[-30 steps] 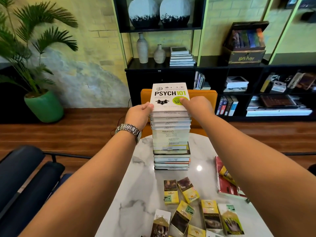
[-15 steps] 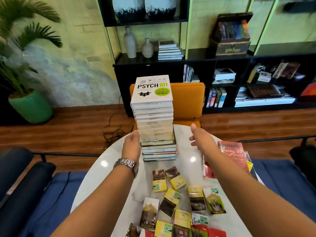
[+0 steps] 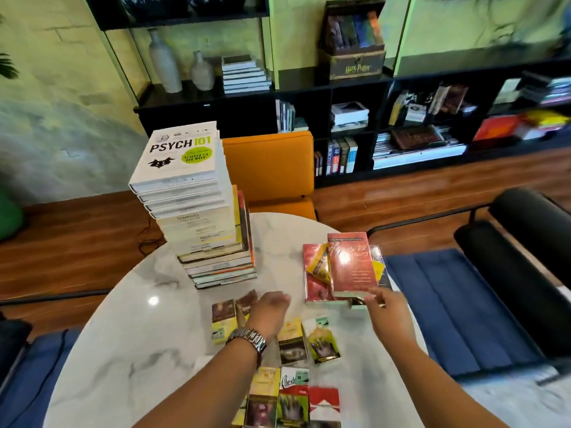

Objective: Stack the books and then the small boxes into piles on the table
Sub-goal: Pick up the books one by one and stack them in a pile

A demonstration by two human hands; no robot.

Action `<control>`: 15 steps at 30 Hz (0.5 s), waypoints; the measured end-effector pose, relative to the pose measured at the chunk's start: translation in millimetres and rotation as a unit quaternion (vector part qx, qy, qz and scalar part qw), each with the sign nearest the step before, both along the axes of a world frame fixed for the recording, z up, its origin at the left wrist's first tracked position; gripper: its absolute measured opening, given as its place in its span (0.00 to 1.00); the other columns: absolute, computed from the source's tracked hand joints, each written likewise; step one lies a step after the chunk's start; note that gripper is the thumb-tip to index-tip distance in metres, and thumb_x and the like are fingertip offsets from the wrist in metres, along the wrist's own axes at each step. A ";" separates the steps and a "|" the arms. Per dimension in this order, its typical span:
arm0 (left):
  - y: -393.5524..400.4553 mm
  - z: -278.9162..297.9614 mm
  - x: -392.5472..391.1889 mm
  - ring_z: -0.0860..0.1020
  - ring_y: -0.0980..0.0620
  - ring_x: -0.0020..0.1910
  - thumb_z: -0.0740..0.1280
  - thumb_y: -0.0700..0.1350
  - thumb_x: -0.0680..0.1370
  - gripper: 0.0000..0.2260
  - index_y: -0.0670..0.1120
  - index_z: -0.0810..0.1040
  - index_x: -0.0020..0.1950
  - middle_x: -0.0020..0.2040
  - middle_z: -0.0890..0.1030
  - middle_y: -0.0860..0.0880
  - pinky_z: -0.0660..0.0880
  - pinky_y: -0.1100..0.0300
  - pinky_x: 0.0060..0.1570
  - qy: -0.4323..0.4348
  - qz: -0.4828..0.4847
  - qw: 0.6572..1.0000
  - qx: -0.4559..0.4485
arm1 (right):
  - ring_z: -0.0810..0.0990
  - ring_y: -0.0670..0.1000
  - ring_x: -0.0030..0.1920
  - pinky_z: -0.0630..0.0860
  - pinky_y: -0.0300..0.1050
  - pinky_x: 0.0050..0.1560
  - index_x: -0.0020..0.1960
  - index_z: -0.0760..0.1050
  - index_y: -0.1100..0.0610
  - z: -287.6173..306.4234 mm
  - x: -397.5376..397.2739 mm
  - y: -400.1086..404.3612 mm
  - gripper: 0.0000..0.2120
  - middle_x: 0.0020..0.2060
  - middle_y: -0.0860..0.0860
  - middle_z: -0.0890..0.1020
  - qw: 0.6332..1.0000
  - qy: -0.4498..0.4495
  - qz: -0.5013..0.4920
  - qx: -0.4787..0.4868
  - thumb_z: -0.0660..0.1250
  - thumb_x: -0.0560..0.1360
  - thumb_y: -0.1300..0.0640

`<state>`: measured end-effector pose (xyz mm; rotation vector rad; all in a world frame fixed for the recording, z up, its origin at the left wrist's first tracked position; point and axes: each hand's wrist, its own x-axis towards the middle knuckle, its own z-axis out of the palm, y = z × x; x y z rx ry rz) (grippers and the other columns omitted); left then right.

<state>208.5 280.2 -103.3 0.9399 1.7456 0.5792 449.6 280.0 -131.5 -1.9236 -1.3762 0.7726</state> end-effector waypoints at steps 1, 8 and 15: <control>1.7 -1.7 15.6 0.73 0.46 0.65 0.59 0.49 0.80 0.16 0.46 0.71 0.66 0.66 0.73 0.45 0.71 0.54 0.60 -0.015 -0.032 0.999 -0.017 | 0.72 0.45 0.33 0.68 0.39 0.31 0.44 0.79 0.48 -6.5 12.5 2.7 0.07 0.38 0.53 0.77 1.000 -0.017 -0.006 0.004 0.62 0.75 0.55; 27.0 -11.1 78.8 0.76 0.38 0.60 0.64 0.59 0.74 0.21 0.49 0.72 0.62 0.60 0.77 0.38 0.72 0.44 0.59 -0.046 -0.120 0.991 -0.029 | 0.73 0.53 0.63 0.74 0.51 0.62 0.75 0.60 0.42 -14.3 33.3 17.5 0.27 0.73 0.45 0.65 0.977 -0.171 0.106 -0.069 0.62 0.78 0.45; 49.5 -44.0 107.1 0.76 0.45 0.59 0.63 0.60 0.76 0.26 0.53 0.64 0.72 0.65 0.75 0.47 0.75 0.53 0.54 -0.110 -0.098 0.987 -0.060 | 0.69 0.53 0.68 0.69 0.52 0.68 0.77 0.53 0.40 -25.8 40.0 1.5 0.30 0.72 0.43 0.68 0.979 -0.093 0.139 -0.121 0.61 0.78 0.44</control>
